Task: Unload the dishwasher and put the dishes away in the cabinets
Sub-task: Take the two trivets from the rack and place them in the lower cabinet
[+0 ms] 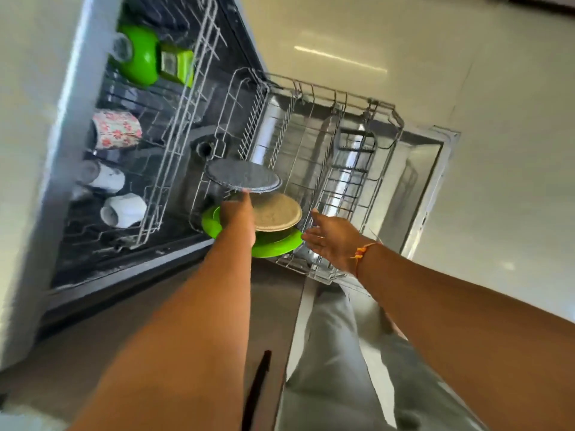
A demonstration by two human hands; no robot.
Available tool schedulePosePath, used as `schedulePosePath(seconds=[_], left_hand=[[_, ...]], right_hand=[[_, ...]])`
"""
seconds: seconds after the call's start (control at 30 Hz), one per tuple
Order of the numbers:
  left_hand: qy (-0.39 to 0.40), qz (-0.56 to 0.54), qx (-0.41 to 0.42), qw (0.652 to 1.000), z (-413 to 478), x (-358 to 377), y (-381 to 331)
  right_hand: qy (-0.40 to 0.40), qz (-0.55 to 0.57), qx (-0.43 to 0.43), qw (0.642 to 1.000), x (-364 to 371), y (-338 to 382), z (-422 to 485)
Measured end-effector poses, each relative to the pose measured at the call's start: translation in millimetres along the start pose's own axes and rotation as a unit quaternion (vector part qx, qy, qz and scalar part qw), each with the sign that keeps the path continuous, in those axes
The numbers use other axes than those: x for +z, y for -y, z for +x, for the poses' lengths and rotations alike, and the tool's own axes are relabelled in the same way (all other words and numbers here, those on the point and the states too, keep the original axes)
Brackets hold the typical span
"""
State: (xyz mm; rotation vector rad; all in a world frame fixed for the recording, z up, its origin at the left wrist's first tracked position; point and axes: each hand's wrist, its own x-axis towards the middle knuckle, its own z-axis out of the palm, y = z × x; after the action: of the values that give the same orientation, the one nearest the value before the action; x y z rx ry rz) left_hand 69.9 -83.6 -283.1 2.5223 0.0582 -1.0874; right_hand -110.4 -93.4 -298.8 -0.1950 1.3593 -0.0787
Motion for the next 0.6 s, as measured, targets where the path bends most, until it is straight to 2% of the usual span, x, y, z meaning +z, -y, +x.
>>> schedulePosePath(seconds=[0.17,0.27,0.37,0.47,0.6], left_hand=[[-0.027,0.053,-0.001,0.998,84,8,4],[-0.023,0.045,-0.016,0.999,117,16,6],[-0.013,0.026,-0.03,0.999,131,27,5],[-0.014,0.011,-0.048,0.999,138,30,0],[-0.02,-0.037,-0.044,0.998,132,27,-4]], right_hand=[[-0.07,0.014,0.059,0.996,25,-9,79],[-0.09,-0.011,0.068,0.994,42,-19,112],[-0.064,0.017,0.073,0.995,60,-23,128],[-0.101,0.075,0.08,0.989,74,-25,136],[-0.123,0.05,0.066,0.989,79,-19,125]])
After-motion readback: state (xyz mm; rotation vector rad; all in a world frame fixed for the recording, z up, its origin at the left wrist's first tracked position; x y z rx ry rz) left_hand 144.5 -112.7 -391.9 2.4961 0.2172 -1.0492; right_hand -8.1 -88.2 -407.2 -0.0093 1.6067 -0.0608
